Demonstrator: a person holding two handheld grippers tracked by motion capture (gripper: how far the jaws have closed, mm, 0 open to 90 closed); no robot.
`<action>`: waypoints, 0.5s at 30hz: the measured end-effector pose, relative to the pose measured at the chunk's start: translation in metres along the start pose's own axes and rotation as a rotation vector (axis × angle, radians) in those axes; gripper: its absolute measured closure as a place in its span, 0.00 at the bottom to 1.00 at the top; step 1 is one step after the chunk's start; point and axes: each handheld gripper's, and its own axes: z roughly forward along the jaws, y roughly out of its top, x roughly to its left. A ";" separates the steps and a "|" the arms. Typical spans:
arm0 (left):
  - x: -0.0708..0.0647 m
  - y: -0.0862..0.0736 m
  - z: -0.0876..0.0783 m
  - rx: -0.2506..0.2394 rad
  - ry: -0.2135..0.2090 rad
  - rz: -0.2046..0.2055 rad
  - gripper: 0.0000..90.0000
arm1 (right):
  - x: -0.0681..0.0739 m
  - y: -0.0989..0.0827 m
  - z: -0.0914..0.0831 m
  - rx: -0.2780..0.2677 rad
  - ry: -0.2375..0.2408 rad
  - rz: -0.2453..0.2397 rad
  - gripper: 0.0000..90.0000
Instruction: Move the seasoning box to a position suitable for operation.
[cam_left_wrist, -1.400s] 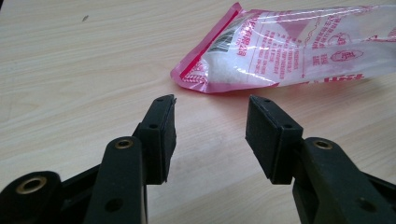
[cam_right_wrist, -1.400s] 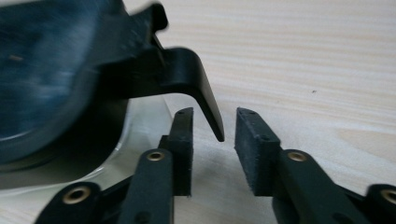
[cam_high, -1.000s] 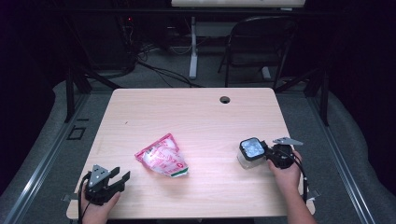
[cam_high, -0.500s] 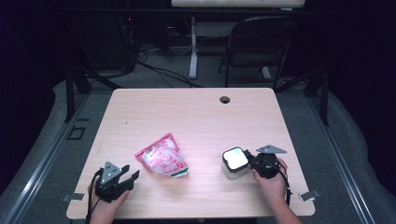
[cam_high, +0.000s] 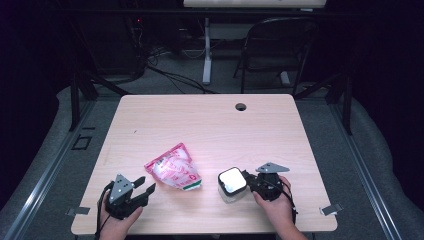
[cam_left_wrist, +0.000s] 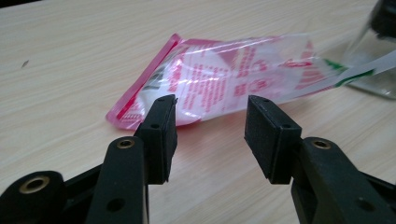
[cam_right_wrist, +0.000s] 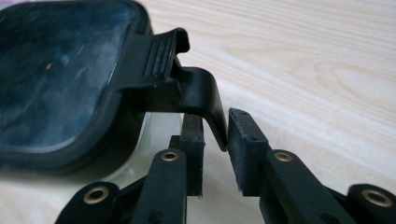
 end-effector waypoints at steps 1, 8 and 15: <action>-0.003 0.002 0.000 -0.007 -0.008 0.004 0.60 | 0.001 -0.001 -0.001 0.004 0.007 -0.006 0.85; -0.021 0.017 0.007 -0.017 -0.088 0.019 0.63 | 0.014 -0.011 -0.017 0.020 0.033 -0.038 0.81; -0.037 0.027 0.015 -0.008 -0.141 0.050 0.66 | 0.020 -0.015 -0.030 -0.018 0.087 -0.052 0.76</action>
